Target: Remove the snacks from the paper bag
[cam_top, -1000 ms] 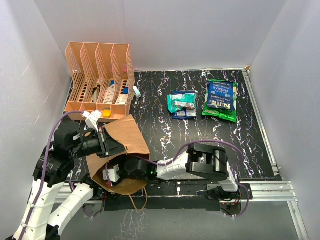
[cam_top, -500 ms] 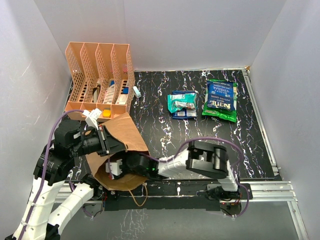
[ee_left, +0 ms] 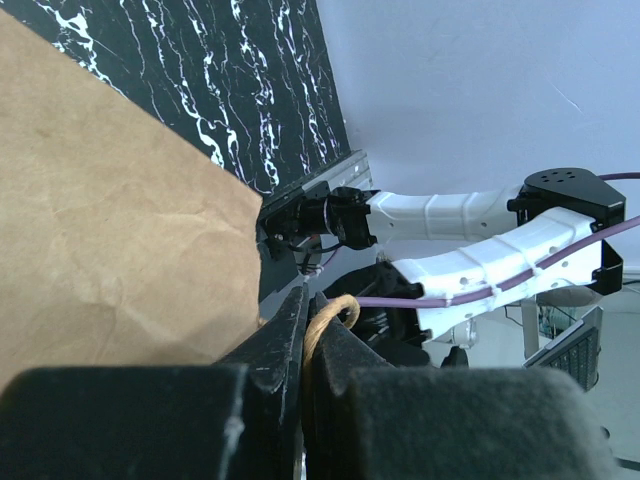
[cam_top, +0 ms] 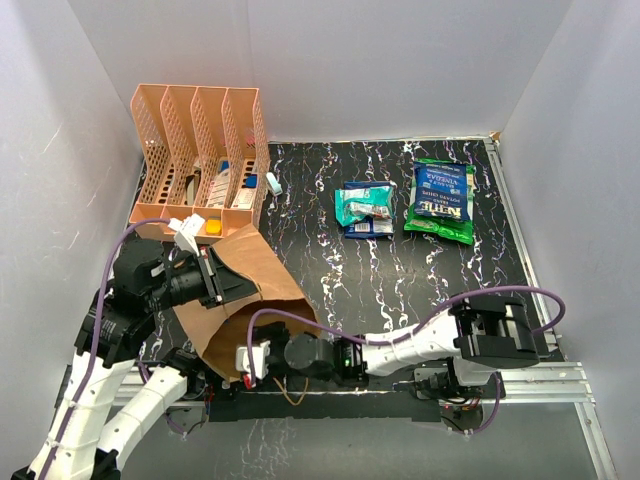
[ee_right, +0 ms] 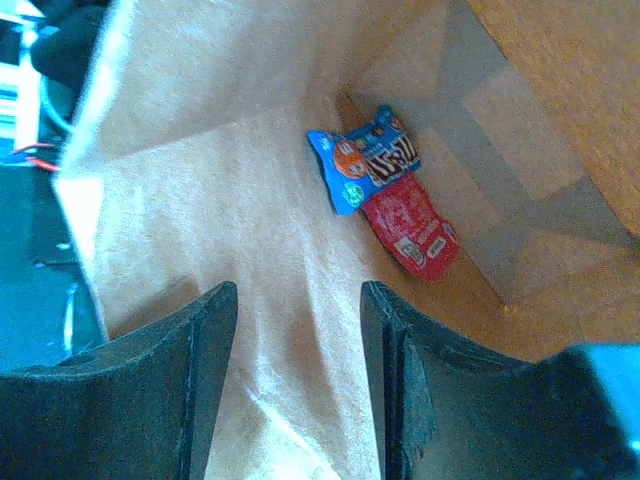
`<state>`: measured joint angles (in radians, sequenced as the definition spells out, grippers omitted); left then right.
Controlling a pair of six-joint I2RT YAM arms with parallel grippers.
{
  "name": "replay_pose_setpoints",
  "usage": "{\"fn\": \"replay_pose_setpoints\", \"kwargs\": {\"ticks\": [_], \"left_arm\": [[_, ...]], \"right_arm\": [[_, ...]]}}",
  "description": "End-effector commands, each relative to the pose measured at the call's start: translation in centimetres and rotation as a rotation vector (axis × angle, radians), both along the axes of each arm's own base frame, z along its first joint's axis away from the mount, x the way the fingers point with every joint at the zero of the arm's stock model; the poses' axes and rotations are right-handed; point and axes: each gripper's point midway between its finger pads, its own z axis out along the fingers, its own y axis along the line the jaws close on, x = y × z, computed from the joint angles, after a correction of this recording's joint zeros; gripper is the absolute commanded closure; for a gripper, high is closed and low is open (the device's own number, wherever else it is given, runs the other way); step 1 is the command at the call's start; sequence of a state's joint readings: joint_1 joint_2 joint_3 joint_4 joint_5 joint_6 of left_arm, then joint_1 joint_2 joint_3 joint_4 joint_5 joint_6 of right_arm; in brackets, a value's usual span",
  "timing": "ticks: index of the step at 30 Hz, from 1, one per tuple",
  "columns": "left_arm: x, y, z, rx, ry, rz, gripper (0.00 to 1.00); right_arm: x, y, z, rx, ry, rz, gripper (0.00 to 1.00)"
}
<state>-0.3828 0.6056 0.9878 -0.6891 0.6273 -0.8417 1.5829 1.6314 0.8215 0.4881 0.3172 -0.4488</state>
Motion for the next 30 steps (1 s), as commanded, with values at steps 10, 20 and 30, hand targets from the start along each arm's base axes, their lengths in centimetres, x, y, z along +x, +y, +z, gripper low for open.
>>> {"fn": "replay_pose_setpoints", "kwargs": {"ticks": [10, 20, 30], "left_arm": [[-1.1, -1.3, 1.9, -0.072, -0.012, -0.122, 1.0], [-1.3, -1.8, 2.3, -0.089, -0.003, -0.174, 1.0], [-1.6, -1.8, 2.6, -0.092, 0.003, -0.181, 1.0]], "right_arm": [[4.8, 6.0, 1.6, 0.247, -0.072, -0.09, 0.55], [5.4, 10.1, -0.6, 0.251, -0.067, 0.023, 0.45], [8.8, 12.8, -2.8, 0.23, 0.037, -0.068, 0.26]]}}
